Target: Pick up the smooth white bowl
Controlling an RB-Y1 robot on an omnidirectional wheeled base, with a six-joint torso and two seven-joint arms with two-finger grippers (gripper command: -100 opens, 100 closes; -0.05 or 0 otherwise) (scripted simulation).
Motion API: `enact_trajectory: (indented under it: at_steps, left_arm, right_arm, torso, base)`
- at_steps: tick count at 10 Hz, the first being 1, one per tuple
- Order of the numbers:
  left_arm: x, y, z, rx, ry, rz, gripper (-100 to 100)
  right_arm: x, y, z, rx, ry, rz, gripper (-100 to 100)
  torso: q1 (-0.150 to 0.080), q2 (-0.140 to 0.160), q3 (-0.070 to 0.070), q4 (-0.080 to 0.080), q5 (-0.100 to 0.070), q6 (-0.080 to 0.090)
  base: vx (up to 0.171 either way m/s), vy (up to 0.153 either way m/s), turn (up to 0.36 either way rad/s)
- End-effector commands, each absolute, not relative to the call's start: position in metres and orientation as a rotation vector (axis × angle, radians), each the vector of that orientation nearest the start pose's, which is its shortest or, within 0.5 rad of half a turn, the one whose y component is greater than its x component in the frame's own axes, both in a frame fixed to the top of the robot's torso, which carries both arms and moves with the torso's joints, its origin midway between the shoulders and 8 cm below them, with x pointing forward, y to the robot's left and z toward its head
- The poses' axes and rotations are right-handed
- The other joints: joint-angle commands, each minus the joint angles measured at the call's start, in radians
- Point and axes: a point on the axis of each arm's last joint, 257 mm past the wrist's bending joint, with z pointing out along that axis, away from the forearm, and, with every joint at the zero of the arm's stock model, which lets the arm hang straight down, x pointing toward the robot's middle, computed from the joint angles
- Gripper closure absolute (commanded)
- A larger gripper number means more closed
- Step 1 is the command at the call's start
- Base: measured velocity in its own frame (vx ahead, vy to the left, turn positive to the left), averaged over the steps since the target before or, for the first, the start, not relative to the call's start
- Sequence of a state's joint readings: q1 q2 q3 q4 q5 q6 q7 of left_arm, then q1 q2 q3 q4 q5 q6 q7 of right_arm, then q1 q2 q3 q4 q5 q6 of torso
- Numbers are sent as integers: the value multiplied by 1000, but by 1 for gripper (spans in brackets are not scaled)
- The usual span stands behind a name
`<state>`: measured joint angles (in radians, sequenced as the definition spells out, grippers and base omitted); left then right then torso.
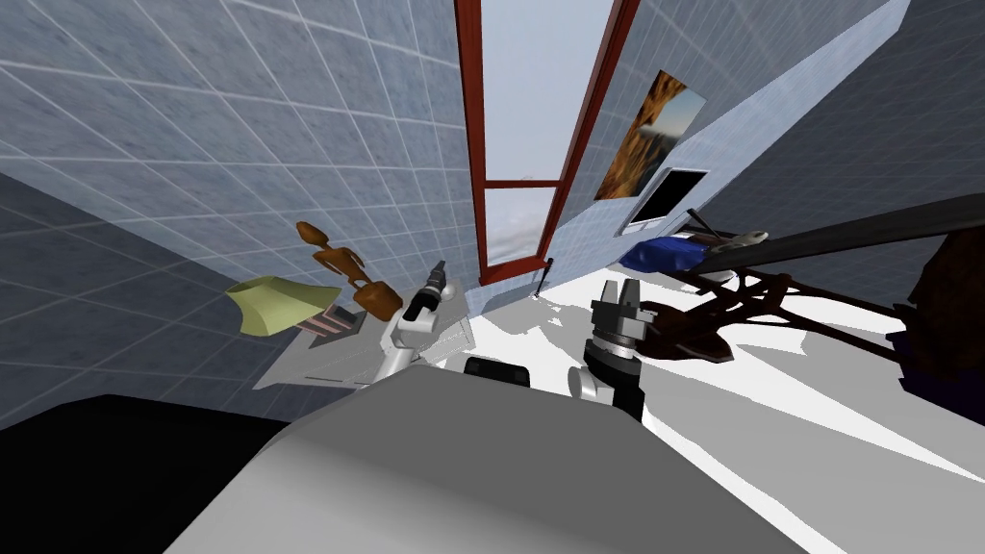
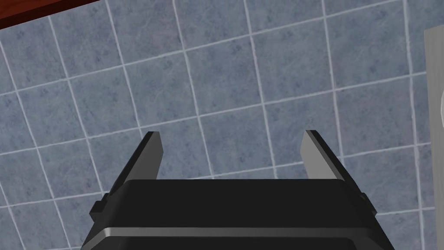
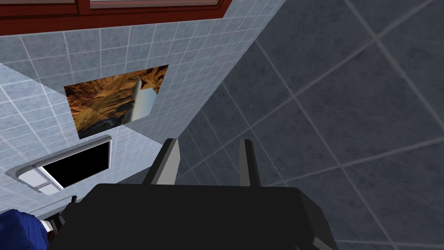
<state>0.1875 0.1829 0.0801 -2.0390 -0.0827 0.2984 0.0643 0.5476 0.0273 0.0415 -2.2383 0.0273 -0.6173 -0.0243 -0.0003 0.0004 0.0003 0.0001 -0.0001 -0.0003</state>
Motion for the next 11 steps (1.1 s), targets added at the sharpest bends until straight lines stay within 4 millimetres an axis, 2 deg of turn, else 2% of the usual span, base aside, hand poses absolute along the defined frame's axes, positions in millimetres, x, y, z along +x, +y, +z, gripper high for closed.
enact_trajectory:
  at_steps: [1, 6, 11]
  left_arm:
    - [487, 331, -155, -1158, 1228, -928, -100]
    - [499, 352, -197, -1315, 1283, -853, -100]
    - [500, 365, -236, -1456, 1340, -778, -100]
  right_arm:
    - [330, -268, 13, 646, 577, 1340, 0]
    - [330, -268, 13, 646, 577, 1340, 0]
    - [330, -268, 13, 646, 577, 1340, 0]
  torso:
    - [0, 0, 0, 0, 0, 0]
    - [0, 0, 0, 0, 0, 0]
    - [1, -1, 0, 0, 0, 0]
  base:
    - [-2, -10, -26]
    - [-1, -7, -30]
    - [5, 1, -15]
